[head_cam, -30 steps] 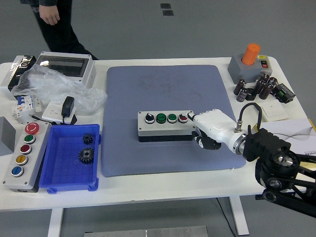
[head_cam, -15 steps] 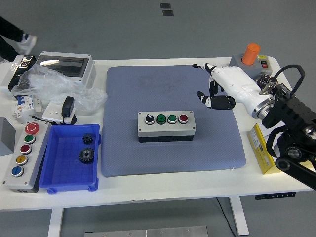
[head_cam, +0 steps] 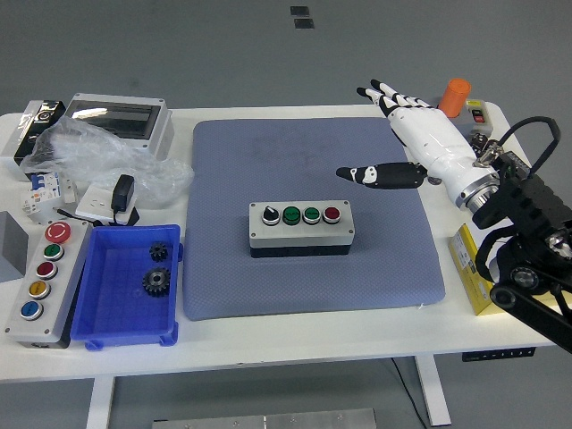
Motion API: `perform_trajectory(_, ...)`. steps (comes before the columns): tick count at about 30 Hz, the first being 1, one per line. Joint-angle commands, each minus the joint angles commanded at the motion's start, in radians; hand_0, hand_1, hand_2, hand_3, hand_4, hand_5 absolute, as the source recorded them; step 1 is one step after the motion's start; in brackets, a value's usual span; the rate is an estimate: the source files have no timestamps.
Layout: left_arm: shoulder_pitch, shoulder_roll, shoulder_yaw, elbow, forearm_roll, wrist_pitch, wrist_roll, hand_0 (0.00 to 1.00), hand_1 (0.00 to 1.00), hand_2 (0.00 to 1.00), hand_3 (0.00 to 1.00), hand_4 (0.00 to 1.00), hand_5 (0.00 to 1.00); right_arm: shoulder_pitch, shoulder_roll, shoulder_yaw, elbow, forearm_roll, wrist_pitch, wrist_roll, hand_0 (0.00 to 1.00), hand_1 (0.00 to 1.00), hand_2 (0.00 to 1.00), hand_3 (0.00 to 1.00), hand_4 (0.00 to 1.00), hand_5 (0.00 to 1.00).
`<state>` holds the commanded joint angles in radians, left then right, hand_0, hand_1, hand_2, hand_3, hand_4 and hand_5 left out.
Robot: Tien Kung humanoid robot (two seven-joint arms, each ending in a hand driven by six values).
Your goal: Pick up the button,place it on the desk,press the button,press the button
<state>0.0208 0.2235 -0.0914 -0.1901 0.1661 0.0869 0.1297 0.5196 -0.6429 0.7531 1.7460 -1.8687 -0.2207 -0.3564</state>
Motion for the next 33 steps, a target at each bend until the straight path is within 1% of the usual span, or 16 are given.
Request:
perform_trajectory(5,-0.002,0.002,-0.018,-0.002,0.021,0.0,0.003,0.678,0.704,0.637,0.639,0.579,0.412,-0.013,0.013,0.02,-0.006,0.007,-0.025,0.009,0.966,0.975,0.998,0.998,0.998,0.655)
perform_trajectory(6,-0.002,0.003,-0.024,-0.002,0.027,0.0,0.003,0.68,0.705,0.639,0.64,0.581,0.412,-0.016,0.014,0.026,-0.008,0.009,-0.031,0.012,0.946,0.947,0.979,0.998,0.998,0.635)
perform_trajectory(7,-0.002,0.004,-0.029,-0.003,0.032,0.0,0.003,0.68,0.705,0.639,0.64,0.581,0.412,-0.02,0.016,0.032,-0.009,0.011,-0.037,0.016,0.946,0.947,0.979,0.998,0.998,0.635)
perform_trajectory(11,-0.006,0.009,-0.042,-0.002,0.042,0.0,0.001,0.68,0.705,0.639,0.64,0.581,0.412,-0.043,0.022,0.075,-0.016,0.025,-0.083,0.038,0.946,0.947,0.979,0.998,0.998,0.635)
perform_trajectory(12,-0.007,0.01,-0.044,-0.002,0.044,0.0,0.001,0.681,0.705,0.639,0.641,0.583,0.41,-0.049,0.023,0.088,-0.018,0.029,-0.094,0.043,0.92,0.903,0.943,0.998,0.998,0.625)
perform_trajectory(15,-0.008,0.011,-0.045,-0.001,0.045,0.0,0.001,0.681,0.705,0.639,0.641,0.583,0.41,-0.065,0.023,0.117,-0.022,0.038,-0.116,0.056,0.92,0.903,0.943,0.998,0.998,0.625)
perform_trajectory(17,-0.009,0.011,-0.041,0.0,0.043,0.001,0.002,0.681,0.705,0.639,0.641,0.583,0.41,-0.078,0.023,0.135,-0.023,0.043,-0.125,0.063,0.92,0.903,0.943,0.998,0.998,0.625)
perform_trajectory(18,-0.009,0.011,-0.039,0.001,0.041,0.001,0.002,0.68,0.705,0.64,0.643,0.585,0.407,-0.084,0.023,0.143,-0.024,0.044,-0.128,0.065,0.875,0.862,0.907,0.96,0.998,0.631)
perform_trajectory(23,-0.011,0.012,-0.039,0.0,0.039,0.001,0.005,0.68,0.705,0.64,0.643,0.585,0.407,-0.12,0.031,0.187,-0.038,0.055,-0.141,0.083,0.875,0.862,0.907,0.96,0.998,0.631)
perform_trajectory(24,-0.012,0.012,-0.038,0.0,0.038,0.0,0.006,0.681,0.705,0.642,0.644,0.59,0.411,-0.128,0.033,0.194,-0.041,0.061,-0.144,0.09,0.847,0.843,0.88,0.931,0.998,0.633)
perform_trajectory(29,-0.013,0.017,-0.037,-0.001,0.036,-0.001,0.008,0.681,0.705,0.642,0.644,0.59,0.411,-0.168,0.04,0.223,-0.051,0.116,-0.152,0.119,0.847,0.843,0.88,0.931,0.998,0.633)
perform_trajectory(33,-0.016,0.02,-0.043,-0.003,0.041,-0.003,0.009,0.682,0.705,0.643,0.645,0.592,0.411,-0.186,0.048,0.25,-0.053,0.138,-0.158,0.132,0.838,0.834,0.874,0.919,0.998,0.633)
